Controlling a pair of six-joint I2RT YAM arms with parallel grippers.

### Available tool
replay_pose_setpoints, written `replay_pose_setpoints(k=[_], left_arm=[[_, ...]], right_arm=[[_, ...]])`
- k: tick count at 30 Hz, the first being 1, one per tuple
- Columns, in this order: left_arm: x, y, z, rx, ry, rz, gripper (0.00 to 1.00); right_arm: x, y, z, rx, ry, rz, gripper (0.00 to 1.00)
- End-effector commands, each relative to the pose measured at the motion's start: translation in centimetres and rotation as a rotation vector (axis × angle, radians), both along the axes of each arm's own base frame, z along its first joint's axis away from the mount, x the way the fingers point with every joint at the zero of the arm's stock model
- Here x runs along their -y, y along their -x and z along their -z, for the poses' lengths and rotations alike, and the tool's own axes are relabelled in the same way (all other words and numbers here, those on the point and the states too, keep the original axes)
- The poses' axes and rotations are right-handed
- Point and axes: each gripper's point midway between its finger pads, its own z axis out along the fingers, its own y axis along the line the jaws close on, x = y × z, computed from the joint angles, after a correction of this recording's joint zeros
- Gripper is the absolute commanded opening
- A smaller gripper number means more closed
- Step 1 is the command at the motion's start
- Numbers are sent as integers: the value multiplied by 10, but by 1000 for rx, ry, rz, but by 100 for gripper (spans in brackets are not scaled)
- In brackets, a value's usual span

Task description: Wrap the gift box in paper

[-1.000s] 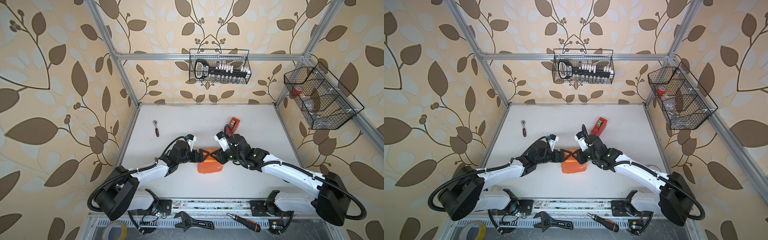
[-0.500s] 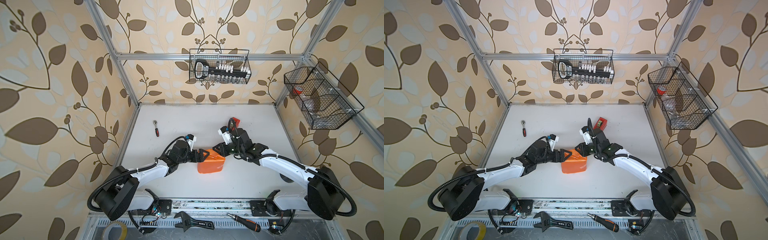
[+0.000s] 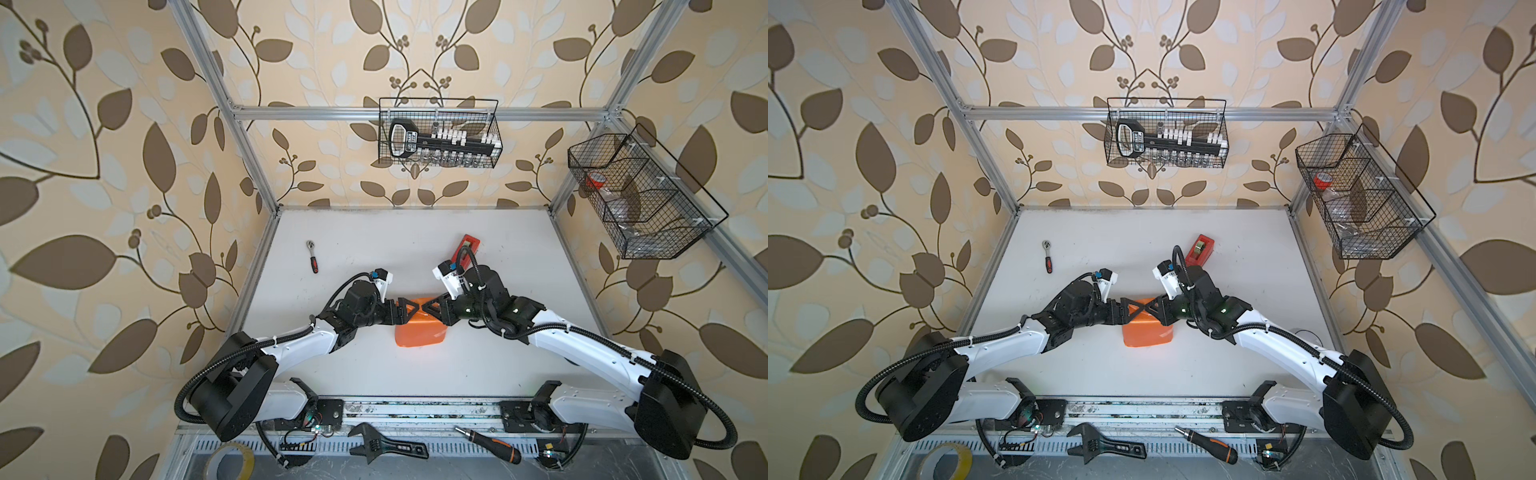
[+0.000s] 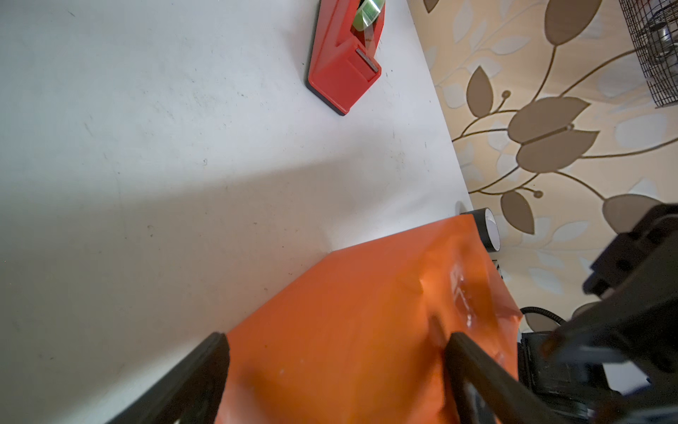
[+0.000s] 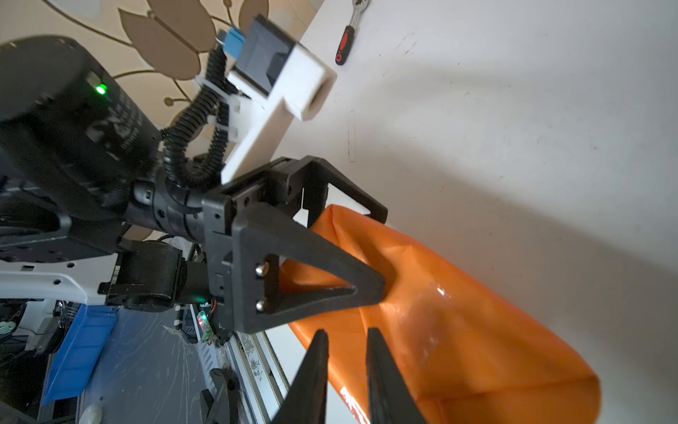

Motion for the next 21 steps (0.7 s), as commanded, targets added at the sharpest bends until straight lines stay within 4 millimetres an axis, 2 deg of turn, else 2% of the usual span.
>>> replay_pose_setpoints(k=[1,11,15,18,21], left_arm=[[-24,28,59,-162,-189,6,93],[-23,26,58,-156,-194,6,93],[-22,24,55,-151,-192,7,93],[-18,19,45,-139,-176,7,93],[-12,11,24,-103,-152,6,95]], right_arm=[[-2,10,13,-38,4,-25,18],[5,36,24,-66,30,-53,16],[10,45,15,-63,14,-65,17],[19,44,1,-23,0,-47,18],[38,35,-3,48,64,15,22]])
